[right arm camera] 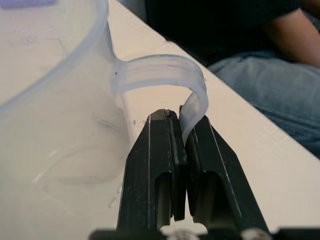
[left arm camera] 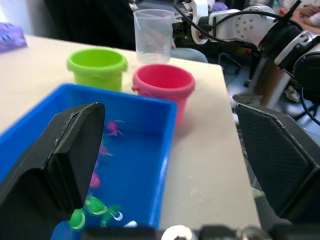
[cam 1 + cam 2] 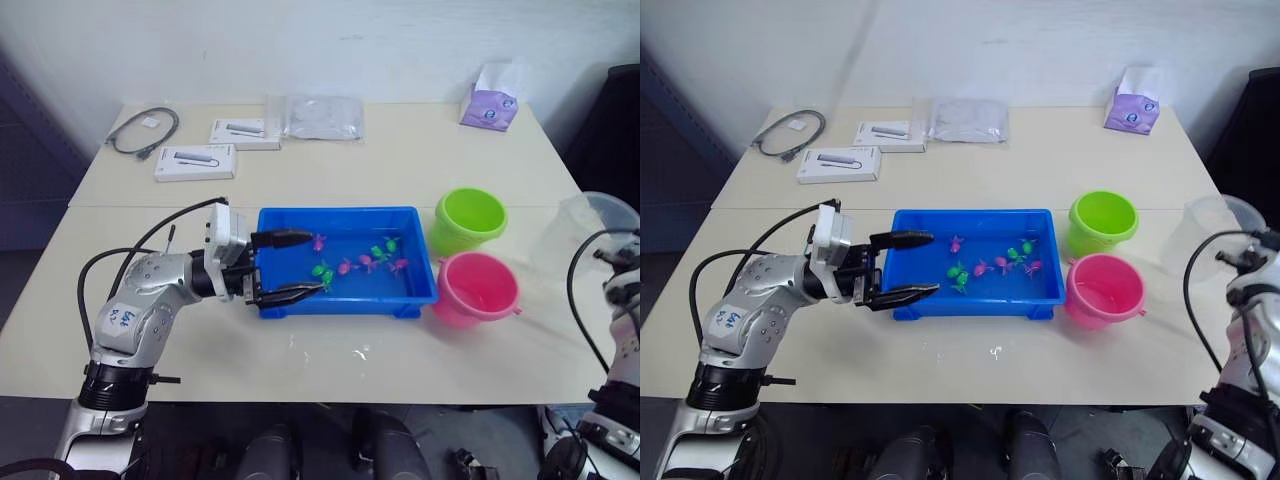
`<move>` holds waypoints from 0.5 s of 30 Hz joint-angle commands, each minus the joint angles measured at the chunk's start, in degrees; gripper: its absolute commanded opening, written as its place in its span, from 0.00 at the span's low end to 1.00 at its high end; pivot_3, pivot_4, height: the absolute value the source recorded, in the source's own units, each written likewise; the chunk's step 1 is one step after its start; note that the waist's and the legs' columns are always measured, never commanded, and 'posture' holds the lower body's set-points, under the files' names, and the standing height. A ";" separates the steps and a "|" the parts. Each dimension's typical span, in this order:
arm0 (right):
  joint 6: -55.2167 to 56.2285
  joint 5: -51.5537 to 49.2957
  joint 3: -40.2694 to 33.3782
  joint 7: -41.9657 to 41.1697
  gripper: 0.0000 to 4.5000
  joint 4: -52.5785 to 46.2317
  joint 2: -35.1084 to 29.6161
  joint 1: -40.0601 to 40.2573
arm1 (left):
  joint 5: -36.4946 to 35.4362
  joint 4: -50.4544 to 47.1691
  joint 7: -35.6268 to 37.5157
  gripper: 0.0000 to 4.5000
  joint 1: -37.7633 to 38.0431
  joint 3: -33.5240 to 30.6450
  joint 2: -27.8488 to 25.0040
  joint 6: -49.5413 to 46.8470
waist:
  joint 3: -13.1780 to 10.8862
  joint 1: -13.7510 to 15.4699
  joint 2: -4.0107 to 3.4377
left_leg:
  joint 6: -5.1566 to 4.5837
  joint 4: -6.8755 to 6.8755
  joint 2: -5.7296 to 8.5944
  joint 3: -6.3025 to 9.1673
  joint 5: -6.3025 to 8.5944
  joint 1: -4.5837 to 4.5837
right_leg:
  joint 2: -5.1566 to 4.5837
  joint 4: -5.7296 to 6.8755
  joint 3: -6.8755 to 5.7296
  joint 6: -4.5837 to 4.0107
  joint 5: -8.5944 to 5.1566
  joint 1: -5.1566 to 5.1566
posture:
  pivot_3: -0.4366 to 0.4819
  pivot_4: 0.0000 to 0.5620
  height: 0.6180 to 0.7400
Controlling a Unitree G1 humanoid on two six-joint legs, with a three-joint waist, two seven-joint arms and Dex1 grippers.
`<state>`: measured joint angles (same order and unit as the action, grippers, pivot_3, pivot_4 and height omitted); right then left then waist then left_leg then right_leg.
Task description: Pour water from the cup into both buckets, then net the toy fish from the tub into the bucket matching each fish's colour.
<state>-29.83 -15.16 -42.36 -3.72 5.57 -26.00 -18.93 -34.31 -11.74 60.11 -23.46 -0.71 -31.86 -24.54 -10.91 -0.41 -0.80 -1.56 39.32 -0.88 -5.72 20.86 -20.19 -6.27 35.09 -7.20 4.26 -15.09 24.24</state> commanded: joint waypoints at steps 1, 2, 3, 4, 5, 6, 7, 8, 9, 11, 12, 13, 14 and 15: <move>8.07 0.75 1.10 0.36 0.01 4.41 -0.03 0.12 | -0.72 -2.65 0.55 1.00 1.26 -0.20 -0.39 0.39 | 0.00 -0.04 0.01 | 0.00 0.00 0.00 -0.04 0.00 0.03 | 0.02 0.02 0.09 0.00 0.00 0.01 | 0.48 0.27 1.00; 9.45 1.20 1.75 0.54 0.01 6.00 -0.23 0.22 | -0.55 -2.76 0.59 1.00 1.47 -0.08 -0.44 0.45 | 0.00 -0.02 0.01 | 0.01 0.00 -0.01 -0.05 -0.01 0.04 | 0.03 0.03 0.12 0.00 0.00 0.01 | 0.48 0.27 1.00; 10.29 0.83 1.82 0.97 0.01 7.36 -0.03 -0.14 | -0.59 -3.06 0.42 1.00 1.64 -0.11 -0.44 0.29 | 0.00 0.00 0.00 | 0.02 0.00 -0.01 -0.05 -0.01 0.04 | 0.03 0.05 0.14 0.00 0.00 0.03 | 0.48 0.27 1.00; 10.86 0.47 1.89 1.32 0.01 8.26 0.06 -0.43 | -0.66 -3.25 0.29 1.00 1.70 -0.16 -0.44 0.16 | 0.00 0.02 0.01 | 0.02 0.00 -0.01 -0.08 -0.01 0.03 | 0.03 0.07 0.18 0.00 0.00 0.07 | 0.48 0.27 1.00; 11.87 0.24 2.10 1.47 0.01 9.16 0.14 -0.68 | -0.78 -3.44 0.13 1.00 1.77 -0.26 -0.45 -0.01 | 0.00 0.10 0.01 | 0.01 0.00 0.00 -0.14 -0.03 -0.02 | 0.03 0.13 0.25 0.00 0.00 0.17 | 0.48 0.27 1.00; 12.77 -0.11 2.19 1.52 0.01 9.99 0.26 -0.94 | -0.84 -3.53 0.02 1.00 1.80 -0.31 -0.46 -0.11 | 0.00 0.17 0.00 | 0.01 0.00 0.00 -0.16 -0.03 -0.02 | 0.03 0.15 0.29 0.00 0.00 0.20 | 0.48 0.27 1.00; 13.75 -0.02 2.51 1.56 0.01 11.31 0.30 -1.00 | -0.82 -3.65 -0.06 1.00 1.95 -0.35 -0.51 -0.12 | 0.00 0.17 0.00 | 0.00 0.00 0.01 -0.18 -0.04 -0.02 | 0.03 0.16 0.30 0.00 0.00 0.21 | 0.48 0.27 1.00; 14.30 -0.39 2.40 1.77 0.01 12.43 0.57 -1.15 | -0.80 -3.71 -0.14 1.00 2.03 -0.41 -0.54 -0.14 | 0.00 0.15 0.00 | 0.00 0.00 0.01 -0.20 -0.04 -0.02 | 0.02 0.17 0.32 0.00 0.00 0.21 | 0.48 0.27 1.00; 14.96 -0.71 2.24 2.19 0.01 13.41 0.77 -1.17 | -0.68 -3.72 -0.22 1.00 2.06 -0.45 -0.56 -0.09 | 0.00 0.16 0.01 | -0.01 0.00 0.01 -0.23 -0.04 -0.01 | 0.02 0.18 0.35 0.00 0.00 0.21 | 0.48 0.27 1.00; 15.59 -1.38 2.38 2.10 0.08 14.04 0.90 -0.89 | -0.51 -3.59 -0.33 1.00 2.01 -0.53 -0.54 0.02 | 0.00 0.17 0.00 | -0.01 0.00 0.01 -0.23 -0.04 0.00 | 0.02 0.20 0.37 0.00 0.00 0.23 | 0.48 0.27 1.00; 15.60 -1.63 2.64 1.94 0.17 13.57 0.95 -0.39 | -0.43 -3.53 -0.40 1.00 1.98 -0.55 -0.53 0.10 | 0.00 0.16 0.00 | -0.01 0.00 0.01 -0.23 -0.04 -0.01 | 0.02 0.20 0.37 0.00 0.00 0.23 | 0.48 0.27 1.00; 15.08 -1.95 2.77 1.90 0.21 12.77 1.03 0.20 | -0.37 -3.50 -0.45 1.00 1.96 -0.55 -0.53 0.17 | 0.00 0.15 0.00 | -0.01 0.00 0.01 -0.24 -0.04 -0.01 | 0.02 0.21 0.39 0.00 0.00 0.25 | 0.48 0.27 1.00; 14.49 -2.28 2.86 1.91 0.31 11.76 1.11 0.91 | -0.34 -3.48 -0.48 1.00 1.96 -0.55 -0.55 0.22 | 0.00 0.14 0.00 | -0.01 0.00 0.01 -0.25 -0.04 -0.01 | 0.02 0.21 0.40 0.00 0.00 0.25 | 0.48 0.27 1.00; 13.92 -2.49 2.86 2.04 0.41 10.62 1.13 1.76 | -0.32 -3.50 -0.52 1.00 1.98 -0.53 -0.56 0.25 | 0.00 0.18 0.00 | -0.01 0.00 0.01 -0.24 -0.04 -0.01 | 0.01 0.21 0.40 0.00 0.00 0.25 | 0.48 0.27 1.00</move>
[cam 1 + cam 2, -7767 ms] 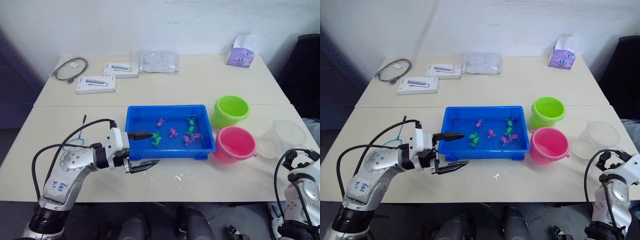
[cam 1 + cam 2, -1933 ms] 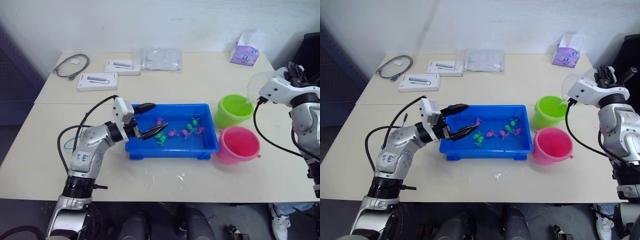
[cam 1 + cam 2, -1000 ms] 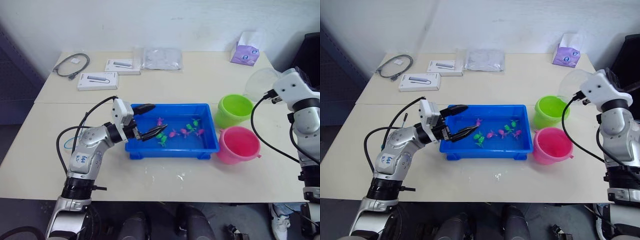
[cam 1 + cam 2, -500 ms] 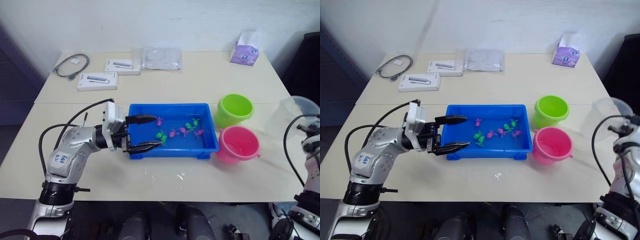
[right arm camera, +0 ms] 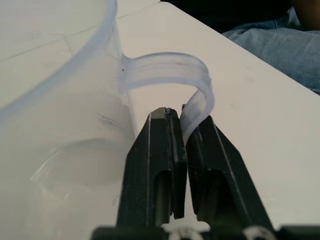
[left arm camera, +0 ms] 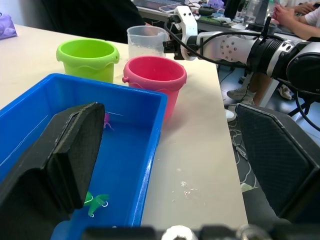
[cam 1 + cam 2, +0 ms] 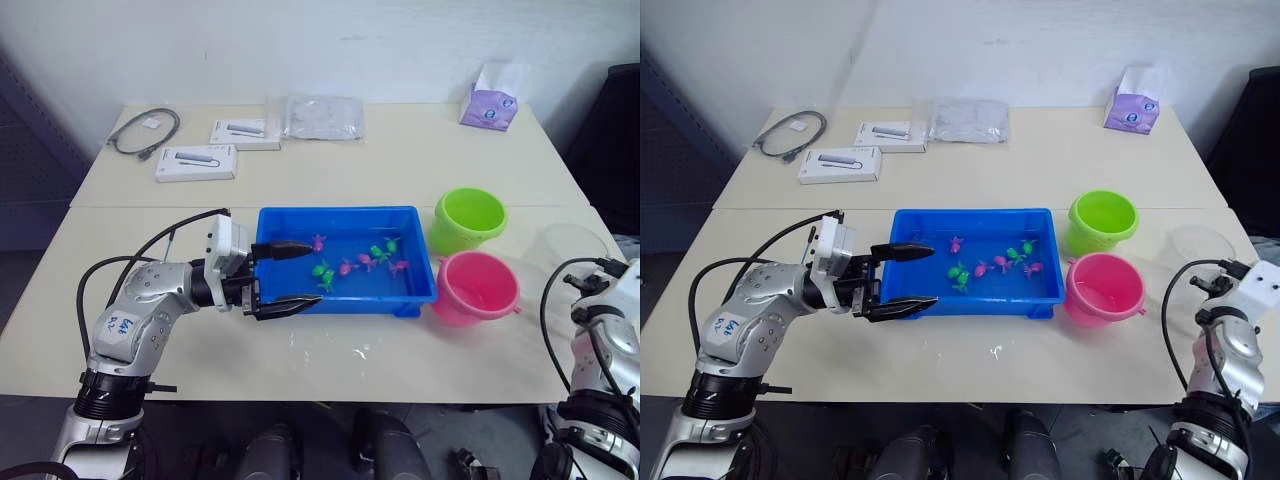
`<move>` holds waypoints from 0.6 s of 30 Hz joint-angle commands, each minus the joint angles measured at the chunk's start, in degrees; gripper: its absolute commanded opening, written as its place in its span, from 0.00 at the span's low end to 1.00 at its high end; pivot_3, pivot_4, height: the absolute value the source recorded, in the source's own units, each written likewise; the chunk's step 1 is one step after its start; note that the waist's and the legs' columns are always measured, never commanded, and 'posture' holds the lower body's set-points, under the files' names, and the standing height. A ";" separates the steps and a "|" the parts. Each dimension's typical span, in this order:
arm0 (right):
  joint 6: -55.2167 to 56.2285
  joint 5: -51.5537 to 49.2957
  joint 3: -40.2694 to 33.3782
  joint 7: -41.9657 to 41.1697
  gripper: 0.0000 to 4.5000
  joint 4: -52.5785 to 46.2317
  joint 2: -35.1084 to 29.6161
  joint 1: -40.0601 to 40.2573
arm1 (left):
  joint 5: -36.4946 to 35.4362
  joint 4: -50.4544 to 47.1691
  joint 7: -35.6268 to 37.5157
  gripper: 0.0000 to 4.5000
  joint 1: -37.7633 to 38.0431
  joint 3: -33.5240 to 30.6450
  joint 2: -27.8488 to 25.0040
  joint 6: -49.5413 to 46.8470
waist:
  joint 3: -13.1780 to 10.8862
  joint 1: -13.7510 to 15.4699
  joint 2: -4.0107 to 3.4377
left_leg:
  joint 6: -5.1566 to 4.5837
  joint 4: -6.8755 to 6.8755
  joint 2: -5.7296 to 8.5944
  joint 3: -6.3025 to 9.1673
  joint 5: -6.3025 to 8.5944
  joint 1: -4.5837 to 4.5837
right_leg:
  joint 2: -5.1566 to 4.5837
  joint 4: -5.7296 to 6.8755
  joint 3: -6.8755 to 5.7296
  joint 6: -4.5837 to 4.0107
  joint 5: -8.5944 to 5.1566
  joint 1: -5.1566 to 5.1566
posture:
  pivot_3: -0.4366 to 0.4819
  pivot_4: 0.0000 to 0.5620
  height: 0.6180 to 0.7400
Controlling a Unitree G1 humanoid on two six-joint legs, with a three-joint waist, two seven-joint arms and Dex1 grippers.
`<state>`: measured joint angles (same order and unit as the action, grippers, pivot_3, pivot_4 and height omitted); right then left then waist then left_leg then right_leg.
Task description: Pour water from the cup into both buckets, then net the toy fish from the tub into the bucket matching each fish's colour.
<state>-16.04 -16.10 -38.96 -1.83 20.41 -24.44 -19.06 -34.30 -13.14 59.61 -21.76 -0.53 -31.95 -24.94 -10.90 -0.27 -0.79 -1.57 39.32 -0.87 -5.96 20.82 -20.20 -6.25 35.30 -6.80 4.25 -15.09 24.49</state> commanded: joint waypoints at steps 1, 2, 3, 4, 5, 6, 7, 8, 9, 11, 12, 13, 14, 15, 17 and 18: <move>-0.94 -1.87 -0.78 0.48 0.53 -5.89 -0.42 3.07 | -0.27 -2.07 0.00 1.00 0.31 -0.71 -0.54 0.72 | 0.00 0.07 0.00 | 0.00 0.00 0.00 0.00 0.00 0.00 | 0.00 0.00 0.00 0.00 0.00 0.00 | 0.48 0.27 1.00; -1.65 -2.17 -0.94 0.73 0.62 -7.09 -0.44 3.97 | -0.23 -2.12 0.00 1.00 0.40 -0.71 -0.58 0.78 | 0.00 0.14 0.00 | 0.00 0.00 0.00 0.01 0.00 0.00 | -0.01 0.00 0.00 0.00 0.00 0.00 | 0.48 0.27 1.00; -2.91 -2.94 -1.48 1.10 0.75 -9.59 -0.22 5.52 | -0.18 -2.11 0.13 1.00 0.55 -0.83 -0.75 0.91 | 0.00 0.15 0.00 | 0.00 0.00 0.00 0.02 0.00 -0.01 | -0.02 0.00 0.00 0.00 0.00 0.00 | 0.48 0.27 1.00; -4.71 -3.91 -1.73 0.98 0.86 -12.85 0.09 7.55 | -0.10 -1.98 0.22 1.00 0.74 -1.11 -1.05 1.04 | 0.00 0.17 0.00 | 0.00 0.00 0.00 0.01 0.00 -0.01 | -0.04 -0.01 0.01 0.00 0.00 0.00 | 0.48 0.27 1.00; -6.04 -4.70 -1.79 0.94 0.97 -15.18 0.27 8.99 | -0.07 -1.89 0.28 1.00 0.88 -1.30 -1.25 1.13 | 0.00 0.15 0.00 | 0.00 0.00 0.00 0.01 0.00 -0.01 | -0.06 0.00 0.02 0.00 0.00 0.01 | 0.48 0.27 1.00; -8.55 -6.12 -1.78 0.33 0.99 -19.22 0.56 11.63 | 0.05 -1.81 0.37 1.00 1.31 -1.65 -1.75 1.19 | 0.00 0.14 0.00 | 0.00 0.00 -0.02 0.02 0.00 0.00 | -0.11 0.00 0.03 0.00 0.00 0.01 | 0.48 0.27 1.00; -10.48 -7.14 -1.66 -0.09 0.99 -22.30 0.63 13.73 | 0.07 -1.78 0.38 1.00 1.67 -1.95 -2.12 1.19 | 0.02 0.15 -0.03 | 0.00 0.00 -0.02 0.01 0.00 -0.01 | -0.11 -0.01 0.04 0.00 0.00 0.02 | 0.48 0.27 1.00; -11.89 -7.93 -1.59 -0.20 0.99 -24.39 0.63 15.12 | 0.07 -1.78 0.39 1.00 1.91 -2.13 -2.35 1.18 | 0.02 0.15 -0.03 | 0.01 -0.01 -0.03 0.01 0.01 0.01 | -0.13 0.00 0.06 0.00 0.00 0.02 | 0.48 0.27 1.00; -12.90 -8.50 -1.55 -0.14 0.99 -25.79 0.60 15.99 | 0.03 -1.78 0.36 1.00 2.05 -2.21 -2.51 1.21 | 0.02 0.14 -0.03 | 0.01 -0.02 -0.05 0.02 0.01 0.00 | -0.14 -0.01 0.07 0.00 0.00 0.02 | 0.48 0.27 1.00; -15.59 -9.18 -1.06 -2.88 0.99 -31.54 -0.93 21.59 | 0.13 -1.70 0.40 1.00 3.77 -3.25 -3.75 1.57 | 0.02 0.10 -0.03 | 0.01 -0.02 -0.03 -0.02 0.01 0.02 | -0.16 0.00 0.11 0.00 0.00 0.02 | 0.48 0.27 1.00; -16.50 -9.43 -0.96 -3.64 0.99 -33.28 -1.38 23.22 | 0.15 -1.67 0.41 1.00 4.27 -3.54 -4.11 1.69 | 0.02 0.11 -0.03 | 0.01 -0.02 -0.02 -0.02 0.01 0.02 | -0.17 -0.01 0.12 0.00 0.00 0.03 | 0.48 0.27 1.00; -17.25 -11.82 -2.23 -6.85 0.99 -36.34 -2.67 25.58 | 0.27 -1.22 -0.38 1.00 5.54 -5.16 -4.72 1.90 | 0.02 0.09 -0.03 | 0.02 -0.03 -0.03 -0.03 0.03 0.05 | -0.17 -0.03 0.14 -0.01 -0.01 0.03 | 0.48 0.27 1.00; -16.57 -14.54 -3.80 -10.52 0.99 -39.23 -3.75 27.28 | -0.01 -0.69 -1.23 1.00 7.09 -7.27 -5.26 1.88 | 0.02 0.02 -0.03 | 0.02 -0.08 -0.04 -0.03 0.03 0.05 | -0.17 -0.04 0.14 -0.01 -0.01 0.03 | 0.48 0.27 1.00; -16.08 -16.56 -4.93 -13.12 0.99 -41.31 -4.56 28.55 | -0.25 -0.34 -1.85 1.00 8.22 -8.77 -5.65 1.86 | 0.02 -0.04 -0.04 | 0.02 -0.10 -0.04 -0.06 0.03 0.05 | -0.17 -0.05 0.17 -0.01 -0.01 0.08 | 0.48 0.27 1.00; -9.89 -26.72 -8.24 -23.54 0.99 -46.82 -3.49 29.42 | 0.88 0.16 -3.30 1.00 11.83 -12.51 -6.36 4.03 | 0.01 -0.25 -0.02 | -0.01 -0.13 -0.07 -0.12 0.05 0.08 | -0.14 -0.23 0.25 -0.01 -0.01 0.10 | 0.48 0.27 1.00; -9.90 -29.88 -9.11 -27.43 0.99 -48.29 -4.04 31.06 | 1.85 0.58 -4.47 1.00 14.88 -15.55 -6.28 6.02 | 0.01 -0.32 0.02 | -0.01 -0.14 -0.12 -0.16 0.06 0.10 | -0.11 -0.23 0.28 -0.01 -0.01 0.07 | 0.48 0.27 1.00</move>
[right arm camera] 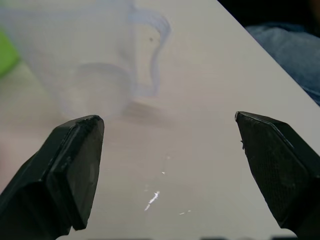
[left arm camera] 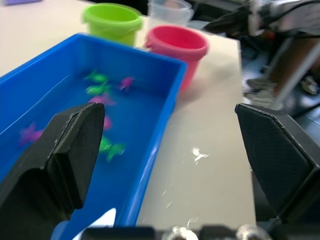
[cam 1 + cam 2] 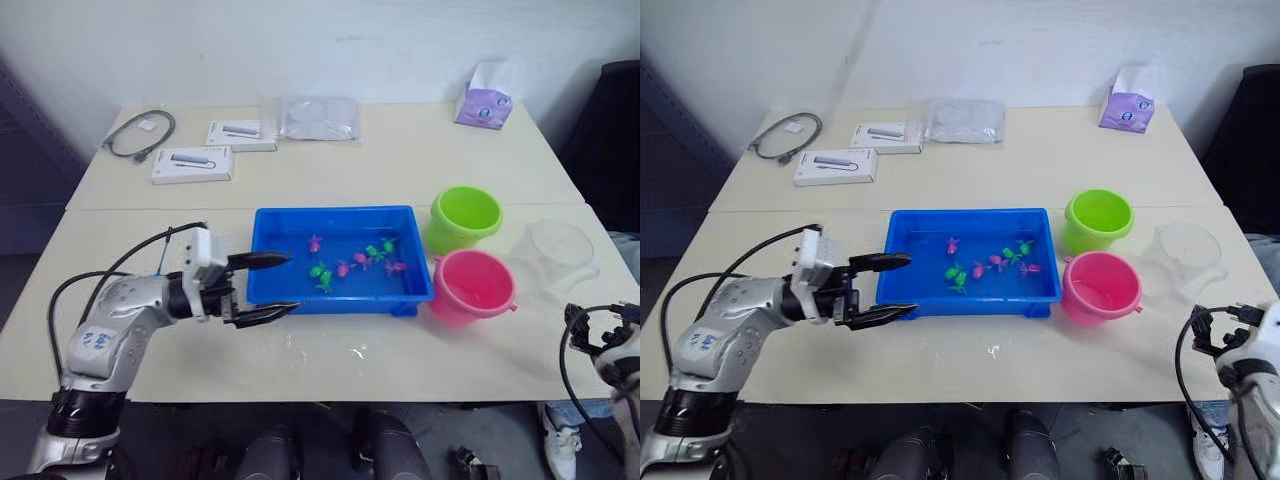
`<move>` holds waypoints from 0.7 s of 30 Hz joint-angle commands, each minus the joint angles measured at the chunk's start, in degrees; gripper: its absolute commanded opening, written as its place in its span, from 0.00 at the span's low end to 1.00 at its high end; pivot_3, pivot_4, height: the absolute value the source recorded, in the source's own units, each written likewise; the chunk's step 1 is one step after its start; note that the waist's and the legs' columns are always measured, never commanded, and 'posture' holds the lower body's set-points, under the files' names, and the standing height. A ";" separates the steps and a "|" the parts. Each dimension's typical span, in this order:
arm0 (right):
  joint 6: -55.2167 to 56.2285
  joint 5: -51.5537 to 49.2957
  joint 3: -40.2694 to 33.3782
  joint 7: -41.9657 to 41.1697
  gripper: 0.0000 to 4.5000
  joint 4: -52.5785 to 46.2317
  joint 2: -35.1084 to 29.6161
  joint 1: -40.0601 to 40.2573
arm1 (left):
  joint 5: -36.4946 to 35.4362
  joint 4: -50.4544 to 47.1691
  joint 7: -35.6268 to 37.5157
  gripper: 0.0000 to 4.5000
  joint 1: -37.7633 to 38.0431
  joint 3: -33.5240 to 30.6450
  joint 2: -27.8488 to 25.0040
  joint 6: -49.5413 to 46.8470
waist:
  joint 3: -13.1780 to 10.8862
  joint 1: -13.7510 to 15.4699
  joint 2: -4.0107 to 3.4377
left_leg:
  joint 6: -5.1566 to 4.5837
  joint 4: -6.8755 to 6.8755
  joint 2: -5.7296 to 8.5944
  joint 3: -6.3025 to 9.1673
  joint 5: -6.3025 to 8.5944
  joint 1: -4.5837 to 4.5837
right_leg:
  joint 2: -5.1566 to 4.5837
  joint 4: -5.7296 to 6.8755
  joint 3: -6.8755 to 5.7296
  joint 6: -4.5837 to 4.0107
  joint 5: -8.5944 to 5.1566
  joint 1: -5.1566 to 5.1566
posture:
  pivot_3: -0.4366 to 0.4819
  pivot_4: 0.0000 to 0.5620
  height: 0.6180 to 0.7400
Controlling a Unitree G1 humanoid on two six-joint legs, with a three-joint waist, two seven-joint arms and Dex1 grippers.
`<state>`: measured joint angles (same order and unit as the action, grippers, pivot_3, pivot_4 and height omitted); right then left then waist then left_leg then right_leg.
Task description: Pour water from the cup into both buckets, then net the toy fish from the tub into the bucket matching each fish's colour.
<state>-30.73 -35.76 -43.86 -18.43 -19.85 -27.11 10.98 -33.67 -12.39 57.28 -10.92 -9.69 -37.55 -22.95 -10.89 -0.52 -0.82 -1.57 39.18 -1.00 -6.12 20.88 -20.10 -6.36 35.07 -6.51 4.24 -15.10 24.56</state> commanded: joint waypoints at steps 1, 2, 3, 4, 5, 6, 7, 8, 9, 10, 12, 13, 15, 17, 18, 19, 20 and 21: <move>4.27 -12.14 -4.34 -14.61 0.99 -9.27 -2.46 3.10 | 2.36 0.56 -3.39 1.00 7.33 -9.79 -0.45 6.28 | 0.00 -0.18 0.06 | -0.02 0.00 -0.01 0.01 0.02 0.03 | 0.01 0.00 -0.01 0.00 0.00 -0.01 | 0.48 0.27 1.00; 4.58 -12.42 -3.87 -17.48 0.99 -9.95 -3.38 4.65 | 3.61 1.50 -4.58 1.00 10.21 -12.73 -0.23 8.61 | 0.02 -0.23 0.08 | -0.03 0.00 -0.03 0.00 0.05 0.09 | 0.00 0.00 0.00 0.00 0.00 -0.02 | 0.48 0.27 1.00; 5.14 -12.73 -3.52 -19.42 0.99 -10.35 -4.03 5.72 | 4.42 2.12 -5.39 1.00 12.12 -14.56 -0.10 10.30 | 0.03 -0.15 0.20 | -0.03 -0.04 -0.05 0.00 0.11 0.14 | 0.00 -0.01 0.02 -0.02 -0.01 -0.06 | 0.48 0.27 1.00; 5.93 -12.97 -3.29 -20.46 0.99 -10.48 -4.36 6.26 | 4.82 2.45 -5.80 1.00 13.03 -15.28 -0.04 11.33 | 0.05 0.09 0.32 | -0.04 -0.10 -0.07 0.01 0.13 0.16 | 0.00 -0.06 0.00 -0.05 -0.02 -0.06 | 0.48 0.27 1.00; 8.25 -12.64 -2.10 -23.97 0.99 -11.35 -4.75 6.90 | 5.66 4.09 -7.61 1.00 14.64 -17.75 0.32 12.79 | 0.06 0.38 0.50 | -0.05 -0.10 -0.07 0.02 0.14 0.16 | 0.00 -0.06 -0.03 -0.08 -0.04 -0.05 | 0.48 0.27 1.00; 10.91 -11.38 -0.14 -27.77 0.99 -12.08 -5.24 7.32 | 7.65 6.47 -9.37 1.00 16.46 -20.10 0.13 15.05 | 0.08 0.52 0.55 | -0.07 -0.09 -0.06 0.02 0.16 0.14 | -0.02 -0.09 -0.05 -0.08 -0.04 -0.05 | 0.48 0.27 1.00; 12.96 -10.37 1.29 -30.56 0.99 -12.47 -5.54 7.59 | 9.12 8.19 -10.61 1.00 17.76 -21.69 0.00 16.79 | 0.09 0.54 0.58 | -0.14 -0.08 0.00 0.02 0.20 0.11 | -0.11 -0.09 -0.06 -0.07 -0.03 -0.04 | 0.48 0.27 1.00; 16.36 -6.68 4.29 -32.91 0.99 -12.11 -6.18 7.28 | 11.22 10.88 -11.40 1.00 20.37 -23.66 -0.42 19.54 | 0.10 0.59 0.58 | -0.22 -0.08 0.05 0.00 0.24 0.12 | -0.19 -0.10 -0.04 -0.04 -0.01 -0.04 | 0.48 0.27 1.00; 18.62 -4.07 6.23 -34.06 0.99 -11.56 -6.56 6.96 | 12.51 12.56 -11.65 1.00 21.99 -24.61 -0.74 21.44 | 0.14 0.52 0.65 | -0.28 -0.08 0.06 -0.02 0.29 0.14 | -0.22 -0.10 -0.03 -0.03 -0.01 -0.06 | 0.48 0.27 1.00; 20.31 -2.37 7.48 -34.70 0.99 -11.01 -6.78 6.77 | 13.15 13.64 -11.75 1.00 22.95 -25.09 -0.89 22.77 | 0.16 0.51 0.68 | -0.29 -0.08 0.07 -0.04 0.33 0.16 | -0.25 -0.13 -0.03 -0.03 -0.01 -0.05 | 0.48 0.27 1.00; 22.25 -1.14 8.50 -35.30 0.99 -10.24 -6.90 6.71 | 13.53 14.74 -11.82 1.00 23.43 -25.20 -1.03 24.33 | 0.21 0.78 0.78 | -0.30 -0.08 0.06 -0.09 0.40 0.17 | -0.29 -0.17 -0.06 -0.03 -0.01 -0.04 | 0.48 0.27 1.00; 23.51 -2.54 10.86 -37.77 0.99 -9.90 -6.17 5.43 | 12.94 14.96 -15.23 1.00 24.53 -28.15 0.33 23.43 | 0.24 1.08 0.83 | -0.30 -0.08 0.06 -0.08 0.42 0.16 | -0.33 -0.18 -0.11 -0.03 -0.01 -0.04 | 0.48 0.27 1.00; 26.41 -2.80 15.72 -42.39 0.99 -9.13 -5.73 3.20 | 11.25 12.60 -19.98 1.00 29.48 -32.95 3.67 20.14 | 0.35 0.92 1.01 | -0.25 -0.07 0.04 -0.08 0.45 0.15 | -0.36 -0.21 -0.11 -0.03 0.00 -0.02 | 0.48 0.27 1.00; 27.39 -2.56 19.24 -43.85 0.99 -9.00 -5.35 1.67 | 10.81 10.33 -23.61 1.00 33.05 -35.73 6.29 18.17 | 0.40 0.06 1.09 | -0.18 -0.07 -0.05 -0.09 0.55 0.21 | -0.34 -0.24 -0.10 -0.08 -0.03 -0.05 | 0.48 0.27 1.00; 27.72 -2.57 19.98 -43.99 0.99 -8.86 -5.29 1.38 | 10.75 9.60 -24.61 1.00 33.72 -36.18 6.81 17.63 | 0.40 0.12 1.09 | -0.17 -0.08 -0.12 -0.14 0.64 0.25 | -0.31 -0.26 -0.10 -0.12 -0.06 -0.05 | 0.48 0.27 1.00; 28.20 -2.41 21.09 -44.83 0.99 -8.57 -5.61 0.87 | 10.96 7.49 -26.76 1.00 34.36 -36.41 7.50 15.83 | 0.40 0.32 1.10 | -0.17 -0.08 -0.12 -0.14 0.66 0.26 | -0.31 -0.25 -0.12 -0.13 -0.07 -0.06 | 0.48 0.27 1.00; 28.77 -2.22 21.86 -45.62 0.99 -8.22 -5.92 0.51 | 11.14 4.97 -29.58 1.00 34.53 -36.38 7.81 12.44 | 0.42 0.43 1.14 | -0.17 -0.08 -0.12 -0.14 0.67 0.24 | -0.30 -0.25 -0.14 -0.14 -0.07 -0.04 | 0.48 0.27 1.00; 28.89 -2.28 22.48 -46.31 0.99 -7.81 -6.33 0.35 | 10.62 2.40 -31.86 1.00 33.41 -36.10 7.51 9.40 | 0.45 1.00 1.24 | -0.17 -0.08 -0.12 -0.14 0.67 0.25 | -0.30 -0.25 -0.14 -0.14 -0.07 -0.06 | 0.48 0.27 1.00</move>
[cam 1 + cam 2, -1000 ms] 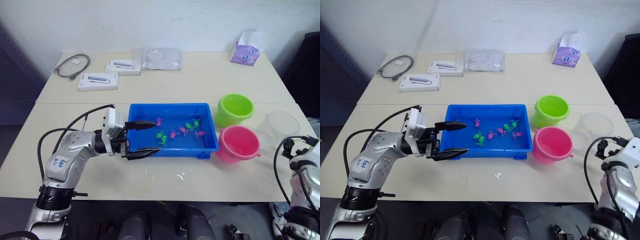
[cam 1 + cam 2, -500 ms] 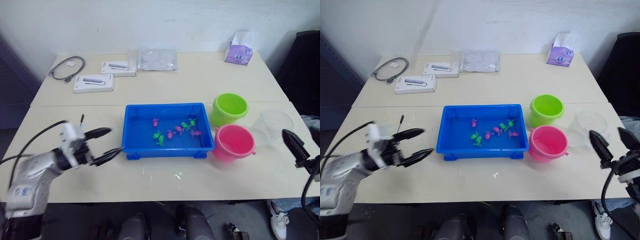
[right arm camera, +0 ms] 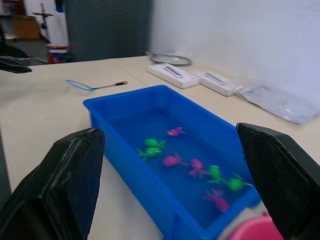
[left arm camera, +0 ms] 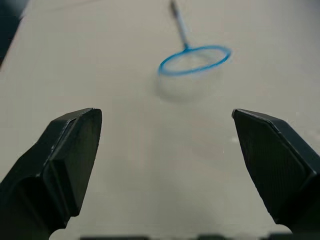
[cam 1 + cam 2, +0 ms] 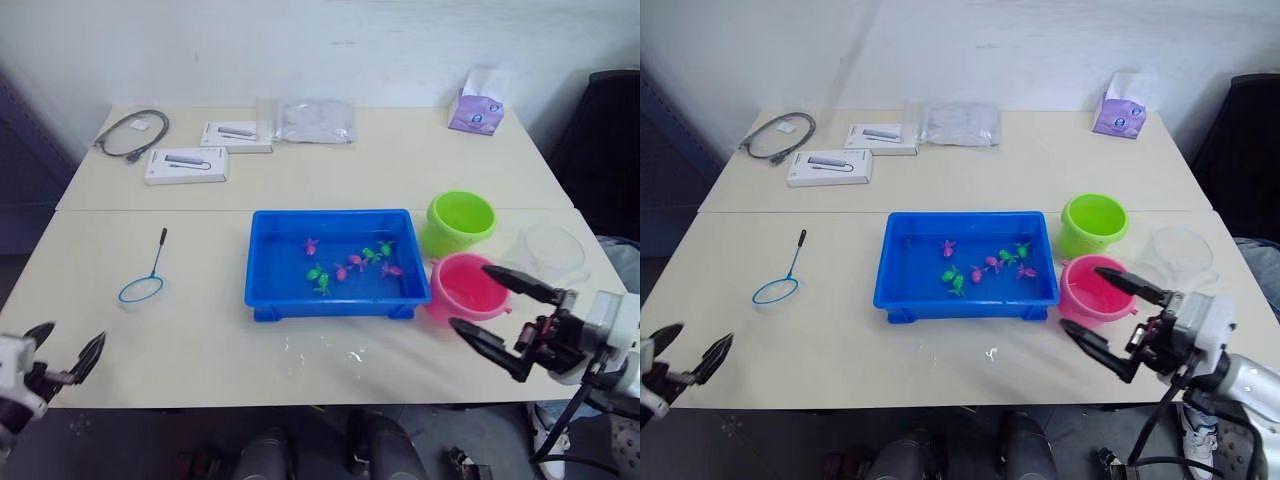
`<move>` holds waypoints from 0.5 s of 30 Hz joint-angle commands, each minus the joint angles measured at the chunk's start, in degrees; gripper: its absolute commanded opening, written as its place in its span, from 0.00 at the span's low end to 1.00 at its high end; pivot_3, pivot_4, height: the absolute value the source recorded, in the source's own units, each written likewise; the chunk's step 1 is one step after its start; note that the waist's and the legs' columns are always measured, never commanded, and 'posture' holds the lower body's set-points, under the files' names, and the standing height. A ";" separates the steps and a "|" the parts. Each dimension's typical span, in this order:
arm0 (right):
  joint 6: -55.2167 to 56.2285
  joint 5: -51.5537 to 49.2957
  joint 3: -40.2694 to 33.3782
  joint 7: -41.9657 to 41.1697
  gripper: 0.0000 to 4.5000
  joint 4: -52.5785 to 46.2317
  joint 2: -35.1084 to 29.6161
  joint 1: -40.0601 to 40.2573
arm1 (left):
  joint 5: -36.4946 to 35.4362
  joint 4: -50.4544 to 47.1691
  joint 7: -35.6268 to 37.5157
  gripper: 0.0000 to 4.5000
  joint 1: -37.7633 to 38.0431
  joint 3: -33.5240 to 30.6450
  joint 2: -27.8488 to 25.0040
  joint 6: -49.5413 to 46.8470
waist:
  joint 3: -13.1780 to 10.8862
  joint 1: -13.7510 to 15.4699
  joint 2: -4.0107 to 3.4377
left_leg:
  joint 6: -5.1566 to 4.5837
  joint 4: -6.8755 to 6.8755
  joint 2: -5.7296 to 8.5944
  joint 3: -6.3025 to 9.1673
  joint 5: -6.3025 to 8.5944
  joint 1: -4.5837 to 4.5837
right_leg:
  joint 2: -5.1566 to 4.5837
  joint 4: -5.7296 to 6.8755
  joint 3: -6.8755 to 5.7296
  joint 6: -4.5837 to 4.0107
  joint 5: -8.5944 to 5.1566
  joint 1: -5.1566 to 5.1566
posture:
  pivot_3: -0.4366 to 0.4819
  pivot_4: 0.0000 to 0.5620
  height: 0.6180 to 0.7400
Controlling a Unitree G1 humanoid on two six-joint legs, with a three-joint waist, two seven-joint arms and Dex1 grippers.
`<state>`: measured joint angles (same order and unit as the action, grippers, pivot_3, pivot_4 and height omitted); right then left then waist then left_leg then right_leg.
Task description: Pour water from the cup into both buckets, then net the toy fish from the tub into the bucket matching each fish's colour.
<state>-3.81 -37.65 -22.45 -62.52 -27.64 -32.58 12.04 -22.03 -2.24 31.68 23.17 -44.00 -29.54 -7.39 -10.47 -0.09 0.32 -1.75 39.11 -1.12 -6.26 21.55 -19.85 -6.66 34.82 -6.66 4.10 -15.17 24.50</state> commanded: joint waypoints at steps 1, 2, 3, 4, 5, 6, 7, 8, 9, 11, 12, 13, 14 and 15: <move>2.29 -0.22 1.49 -2.77 0.99 0.48 -1.12 -0.87 | -1.44 -10.01 -8.95 1.00 -2.22 -1.41 -1.12 -10.17 | 0.05 1.17 0.13 | -0.02 0.00 0.03 0.05 -0.01 0.00 | -0.01 0.00 -0.01 0.00 0.00 -0.04 | 0.48 0.27 1.00; 2.51 -0.12 1.78 -3.11 0.99 0.88 -1.38 -0.94 | -2.50 -11.40 -10.95 1.00 -3.78 -1.10 -1.83 -14.53 | 0.07 1.77 0.16 | -0.03 0.02 0.04 0.07 -0.01 0.01 | -0.03 0.00 -0.01 0.00 0.00 -0.04 | 0.48 0.27 1.00; 2.73 -0.06 1.99 -3.31 0.99 1.17 -1.58 -0.98 | -3.23 -12.34 -12.19 1.00 -4.79 -0.98 -2.24 -17.63 | 0.09 1.97 0.19 | 0.04 0.03 0.07 0.14 0.02 0.01 | -0.05 0.01 -0.01 0.01 0.01 -0.07 | 0.48 0.27 1.00; 2.95 0.20 2.34 -3.46 0.99 1.46 -1.74 -1.31 | -4.44 -13.08 -13.00 1.00 -7.28 -0.01 -3.41 -21.30 | 0.10 2.10 0.19 | 0.17 0.03 0.09 0.17 0.10 0.01 | -0.06 0.05 -0.01 0.01 0.01 -0.08 | 0.48 0.27 1.00; 2.93 0.36 2.67 -3.44 0.99 1.66 -1.81 -1.69 | -4.67 -13.84 -14.96 1.00 -10.59 2.07 -5.39 -27.45 | 0.11 2.12 0.20 | 0.19 0.03 0.08 0.15 0.11 0.06 | -0.07 0.08 0.00 -0.02 0.02 -0.10 | 0.48 0.27 1.00; 2.89 0.53 2.96 -3.35 0.99 1.73 -1.83 -1.99 | -4.25 -14.21 -16.74 1.00 -13.39 3.87 -7.12 -32.29 | 0.11 2.16 0.21 | 0.26 0.04 0.08 0.15 0.09 0.09 | -0.07 0.14 0.00 -0.03 0.01 -0.11 | 0.48 0.27 1.00; 3.00 0.77 3.27 -3.39 0.99 1.83 -1.88 -2.25 | -4.48 -14.38 -17.96 1.00 -16.17 5.20 -8.08 -35.58 | 0.12 2.15 0.22 | 0.39 0.03 0.08 0.16 0.01 0.11 | -0.06 0.17 -0.01 -0.04 0.01 -0.11 | 0.48 0.27 1.00; 2.94 1.01 3.67 -3.14 0.99 1.83 -1.90 -2.60 | -3.32 -13.15 -18.80 1.00 -20.22 8.55 -9.86 -38.78 | 0.12 1.94 0.21 | 0.42 0.03 0.08 0.15 -0.02 0.12 | -0.04 0.21 -0.02 -0.05 0.00 -0.11 | 0.48 0.27 1.00; 2.94 1.25 4.03 -2.89 0.99 1.80 -1.91 -2.91 | -2.60 -11.22 -19.48 1.00 -24.23 11.18 -11.01 -41.40 | 0.12 1.83 0.19 | 0.41 0.03 0.08 0.12 -0.04 0.12 | -0.03 0.25 -0.01 -0.05 0.00 -0.10 | 0.48 0.27 1.00; 2.79 1.62 4.75 -2.20 0.99 1.62 -1.89 -3.39 | -1.64 -6.11 -19.62 1.00 -31.31 15.29 -12.58 -44.88 | 0.12 1.59 0.19 | 0.23 0.03 0.09 0.11 -0.18 0.11 | 0.01 0.27 -0.04 -0.05 0.00 -0.10 | 0.48 0.27 1.00; 2.70 1.75 4.98 -1.92 0.99 1.50 -1.93 -3.59 | -1.26 -3.38 -19.02 1.00 -34.02 17.21 -13.30 -46.33 | 0.12 1.38 0.19 | 0.23 0.03 0.09 0.08 -0.19 0.11 | 0.04 0.28 -0.05 -0.05 0.00 -0.09 | 0.48 0.27 1.00; 2.55 1.86 5.22 -1.59 0.99 1.34 -1.94 -3.80 | -0.31 -0.43 -18.36 1.00 -36.44 19.26 -14.05 -46.47 | 0.12 0.96 0.19 | 0.23 0.02 0.09 0.05 -0.19 0.12 | 0.08 0.34 -0.03 -0.04 0.00 -0.08 | 0.48 0.27 1.00; 2.46 1.96 5.39 -1.33 0.99 1.22 -2.01 -3.95 | 0.90 2.41 -17.89 1.00 -38.75 21.29 -14.67 -45.82 | 0.12 0.63 0.19 | 0.25 0.02 0.06 -0.09 -0.20 0.14 | 0.13 0.50 0.02 -0.04 0.01 -0.07 | 0.48 0.27 1.00; 2.39 2.11 5.50 -0.99 0.99 1.15 -2.09 -4.17 | 2.18 6.62 -17.09 1.00 -42.07 24.06 -15.00 -45.18 | 0.12 0.40 0.19 | 0.25 0.02 0.05 -0.16 -0.20 0.18 | 0.15 0.54 0.03 -0.04 0.00 -0.06 | 0.48 0.27 1.00</move>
<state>-1.68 -35.24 -16.98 -64.01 -24.68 -33.83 8.28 -22.48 0.17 13.71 -16.72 -22.01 -43.15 -53.08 -10.35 0.30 0.52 -1.50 39.12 -1.07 -6.47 21.34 -19.67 -6.49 35.36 -6.63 4.06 -15.17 24.47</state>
